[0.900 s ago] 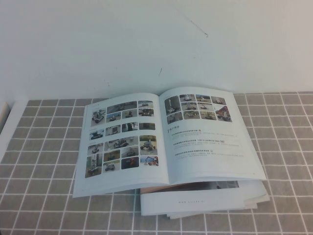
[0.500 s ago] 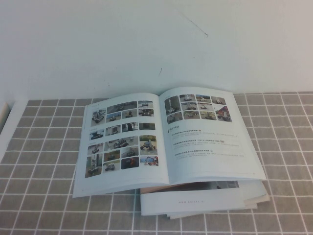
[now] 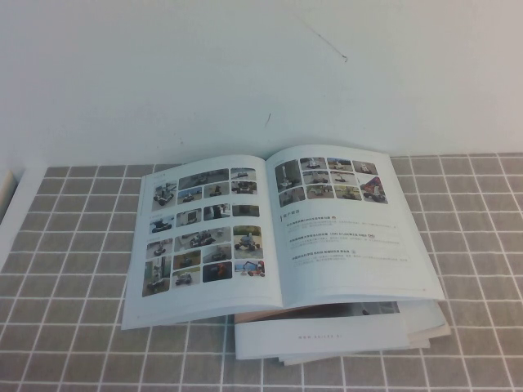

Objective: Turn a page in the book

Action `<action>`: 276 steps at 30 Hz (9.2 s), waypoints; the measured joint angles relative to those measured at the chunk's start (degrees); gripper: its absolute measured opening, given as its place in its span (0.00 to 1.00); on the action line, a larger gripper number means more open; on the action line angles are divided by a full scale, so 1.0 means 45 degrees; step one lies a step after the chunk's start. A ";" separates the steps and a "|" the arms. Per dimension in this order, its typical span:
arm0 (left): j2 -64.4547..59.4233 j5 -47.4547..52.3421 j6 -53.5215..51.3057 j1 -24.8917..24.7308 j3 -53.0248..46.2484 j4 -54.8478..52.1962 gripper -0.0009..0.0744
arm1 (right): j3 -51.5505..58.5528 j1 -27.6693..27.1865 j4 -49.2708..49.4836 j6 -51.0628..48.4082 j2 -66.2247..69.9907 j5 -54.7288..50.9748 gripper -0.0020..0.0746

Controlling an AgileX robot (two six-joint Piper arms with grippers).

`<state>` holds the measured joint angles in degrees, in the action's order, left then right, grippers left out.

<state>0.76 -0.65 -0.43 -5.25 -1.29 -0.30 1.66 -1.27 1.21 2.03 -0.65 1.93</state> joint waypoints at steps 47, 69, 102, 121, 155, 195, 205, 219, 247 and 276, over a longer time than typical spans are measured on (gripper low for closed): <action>-1.4056 0.5501 -0.1663 0.0000 1.0094 0.3750 0.01 | -0.9266 0.0000 0.2131 -0.6728 1.0746 -0.6532 0.02; -2.5142 0.5606 -1.0462 -0.1674 1.6953 1.2609 0.01 | -1.2630 0.0108 1.6294 -1.9707 2.0240 -0.8311 0.48; -2.6555 0.5668 -1.1417 -0.1730 1.7051 1.2654 0.01 | -1.4749 0.0224 1.7789 -1.9100 2.6419 -0.9579 0.71; -2.6555 0.5668 -1.1417 -0.1730 1.7051 1.2700 0.01 | -1.4835 0.0224 1.8364 -1.9100 2.7259 -1.0818 0.71; -2.5821 0.6358 -1.2442 -0.1759 1.7328 1.2944 0.01 | -1.9357 0.1616 1.8138 -1.6141 2.6754 -1.5263 0.71; -2.2683 0.5826 -0.5241 -1.0013 1.7462 -0.4523 0.01 | -2.0691 0.2614 1.7057 -1.5589 2.6754 -1.5488 0.71; -2.2795 0.8021 0.2993 -0.9990 1.7462 -1.0002 0.01 | -2.1825 0.2641 1.6433 -1.5108 2.6754 -1.5515 0.69; -2.2933 0.9865 0.5971 -0.9197 1.7462 -0.9308 0.01 | -2.3000 0.2641 1.1351 -1.4080 2.6875 -1.5746 0.28; -2.5344 0.8559 0.2410 -0.6373 1.7156 -0.3047 0.01 | -2.3105 0.3211 0.7856 -1.0320 3.0070 -1.4648 0.03; -1.5905 0.7053 0.1645 -0.6373 1.7144 -0.2805 0.01 | -2.2160 0.3221 0.1245 -0.5833 1.9573 -1.6133 0.03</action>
<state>-70.81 31.09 6.97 -33.92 75.86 -12.92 -98.06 13.22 6.81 -24.22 87.43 -70.67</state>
